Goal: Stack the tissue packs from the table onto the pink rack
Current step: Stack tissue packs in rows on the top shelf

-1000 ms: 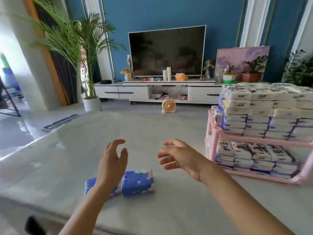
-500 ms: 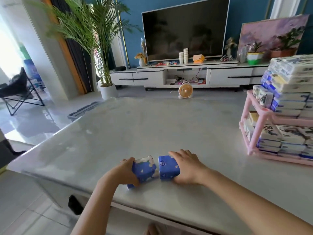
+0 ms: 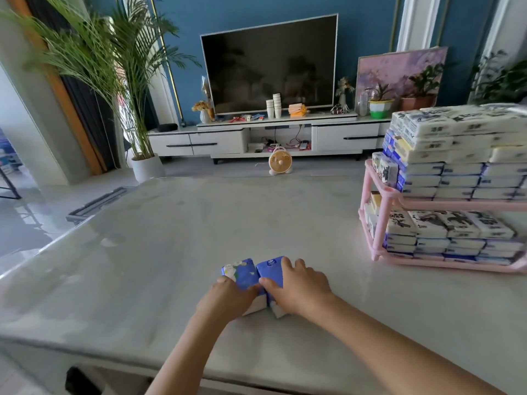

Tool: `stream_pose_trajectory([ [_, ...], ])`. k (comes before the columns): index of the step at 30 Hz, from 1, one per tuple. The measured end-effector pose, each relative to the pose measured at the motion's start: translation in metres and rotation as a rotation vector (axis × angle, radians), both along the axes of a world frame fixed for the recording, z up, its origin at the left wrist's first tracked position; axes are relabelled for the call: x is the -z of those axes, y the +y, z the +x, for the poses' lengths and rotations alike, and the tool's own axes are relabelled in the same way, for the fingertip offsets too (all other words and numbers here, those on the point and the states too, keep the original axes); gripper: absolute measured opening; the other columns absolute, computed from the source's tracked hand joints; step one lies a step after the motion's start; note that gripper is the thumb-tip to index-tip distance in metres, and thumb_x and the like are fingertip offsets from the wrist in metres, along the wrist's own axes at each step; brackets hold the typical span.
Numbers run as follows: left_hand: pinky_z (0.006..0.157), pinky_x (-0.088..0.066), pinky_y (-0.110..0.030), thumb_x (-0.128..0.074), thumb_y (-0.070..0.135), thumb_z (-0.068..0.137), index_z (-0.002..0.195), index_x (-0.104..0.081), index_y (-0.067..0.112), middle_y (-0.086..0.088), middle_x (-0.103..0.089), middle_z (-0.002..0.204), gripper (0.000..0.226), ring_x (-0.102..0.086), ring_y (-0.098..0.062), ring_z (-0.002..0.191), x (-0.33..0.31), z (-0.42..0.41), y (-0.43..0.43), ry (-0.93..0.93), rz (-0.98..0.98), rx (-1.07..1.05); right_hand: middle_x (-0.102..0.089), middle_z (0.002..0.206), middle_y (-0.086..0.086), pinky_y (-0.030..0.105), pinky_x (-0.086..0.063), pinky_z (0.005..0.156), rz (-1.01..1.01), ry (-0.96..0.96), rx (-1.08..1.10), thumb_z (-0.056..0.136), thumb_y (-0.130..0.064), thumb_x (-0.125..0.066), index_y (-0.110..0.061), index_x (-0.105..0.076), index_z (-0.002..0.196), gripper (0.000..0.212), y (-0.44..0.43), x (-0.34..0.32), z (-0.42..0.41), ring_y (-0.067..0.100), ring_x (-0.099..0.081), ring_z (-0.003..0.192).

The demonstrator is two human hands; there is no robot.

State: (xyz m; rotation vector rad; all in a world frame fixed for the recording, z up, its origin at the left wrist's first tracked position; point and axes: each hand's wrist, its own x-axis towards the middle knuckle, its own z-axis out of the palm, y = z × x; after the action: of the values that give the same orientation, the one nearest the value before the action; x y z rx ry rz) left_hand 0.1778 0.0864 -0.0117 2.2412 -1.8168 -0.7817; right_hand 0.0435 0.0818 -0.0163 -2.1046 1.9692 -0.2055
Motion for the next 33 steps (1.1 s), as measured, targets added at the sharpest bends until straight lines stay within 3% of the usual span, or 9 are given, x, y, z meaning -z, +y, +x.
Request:
stream_pose_trajectory([
  [3,0.054,-0.038,-0.020,-0.059,0.046,0.079,0.093,-0.045,0.025,0.003,-0.051,0.094,0.028,-0.052,-0.023,0.102,-0.002,0.003,-0.003,0.075,0.033,0.056,-0.040,0.131,0.013,0.036,-0.037,0.094,0.076,-0.066,-0.061,0.089,-0.058,-0.041,-0.014,-0.021,0.141,0.071,0.004,0.000,-0.006,0.031,-0.045,0.120],
  [5,0.055,-0.042,-0.020,-0.060,0.059,0.051,0.122,-0.039,0.023,0.002,-0.050,0.118,0.083,-0.047,-0.018,0.108,0.000,0.011,-0.006,0.154,0.069,0.037,-0.039,0.132,0.012,0.037,-0.036,0.095,0.100,-0.095,-0.064,0.088,-0.055,-0.045,-0.017,-0.019,0.142,0.071,0.005,0.000,-0.009,0.030,-0.044,0.121],
  [9,0.092,-0.027,-0.020,-0.041,0.089,0.034,0.130,-0.033,0.035,0.012,-0.036,0.125,0.111,-0.030,-0.013,0.116,0.003,0.005,0.002,0.057,-0.065,0.159,-0.040,0.126,0.011,0.036,-0.036,0.093,0.099,-0.128,-0.035,0.082,-0.054,-0.052,-0.017,-0.030,0.133,0.067,0.005,-0.004,-0.008,0.030,-0.044,0.118],
  [13,0.106,-0.028,-0.033,-0.063,0.060,0.074,0.143,-0.017,0.036,-0.008,-0.022,0.140,0.087,-0.023,-0.028,0.133,0.008,0.000,0.003,0.028,-0.141,0.097,-0.038,0.126,0.012,0.037,-0.035,0.094,0.080,-0.073,-0.036,0.083,-0.043,-0.055,-0.017,-0.031,0.134,0.062,0.002,-0.005,-0.014,0.031,-0.041,0.119],
  [15,0.106,-0.030,-0.034,-0.067,0.060,0.069,0.145,-0.018,0.033,-0.009,-0.022,0.141,0.094,-0.023,-0.028,0.134,0.007,-0.001,0.001,0.057,-0.116,0.092,-0.036,0.129,0.013,0.037,-0.035,0.096,0.086,-0.042,-0.071,0.084,-0.037,-0.055,-0.021,-0.023,0.140,0.066,0.000,0.000,-0.020,0.032,-0.039,0.120],
  [19,0.102,-0.030,-0.027,-0.053,0.067,0.024,0.138,-0.025,0.024,-0.006,-0.027,0.141,0.124,-0.030,-0.022,0.127,0.000,0.004,-0.004,0.029,-0.092,0.158,-0.037,0.128,0.014,0.035,-0.037,0.096,0.070,-0.080,-0.090,0.083,-0.032,-0.057,-0.024,-0.022,0.142,0.069,0.000,0.002,-0.032,0.032,-0.039,0.120],
  [23,0.087,-0.028,-0.021,-0.078,0.051,0.048,0.135,-0.029,0.021,0.000,-0.041,0.124,0.105,-0.031,-0.013,0.101,-0.010,0.003,-0.007,0.009,-0.148,0.178,-0.043,0.124,0.008,0.028,-0.040,0.098,-0.051,-0.291,-0.034,0.079,-0.038,-0.060,-0.024,-0.040,0.134,0.060,0.004,-0.009,-0.046,0.025,-0.043,0.119],
  [26,0.084,-0.027,-0.021,-0.075,0.053,0.038,0.133,-0.035,0.025,0.002,-0.046,0.122,0.107,-0.033,-0.012,0.101,-0.022,-0.011,-0.003,0.114,-0.318,0.148,-0.045,0.122,0.003,0.024,-0.039,0.098,-0.219,-0.431,-0.025,0.076,-0.037,-0.064,-0.027,-0.044,0.132,0.061,0.018,-0.032,-0.065,0.019,-0.045,0.117],
  [33,0.082,-0.040,-0.028,-0.085,0.037,0.054,0.125,-0.043,0.036,0.014,-0.044,0.106,0.083,-0.045,-0.015,0.105,-0.101,-0.076,0.000,0.289,-0.671,0.256,-0.045,0.106,-0.009,0.012,-0.034,0.084,-0.572,-0.497,-0.070,0.069,-0.042,-0.063,-0.034,-0.048,0.126,0.059,0.048,-0.122,-0.148,0.005,-0.044,0.103],
])
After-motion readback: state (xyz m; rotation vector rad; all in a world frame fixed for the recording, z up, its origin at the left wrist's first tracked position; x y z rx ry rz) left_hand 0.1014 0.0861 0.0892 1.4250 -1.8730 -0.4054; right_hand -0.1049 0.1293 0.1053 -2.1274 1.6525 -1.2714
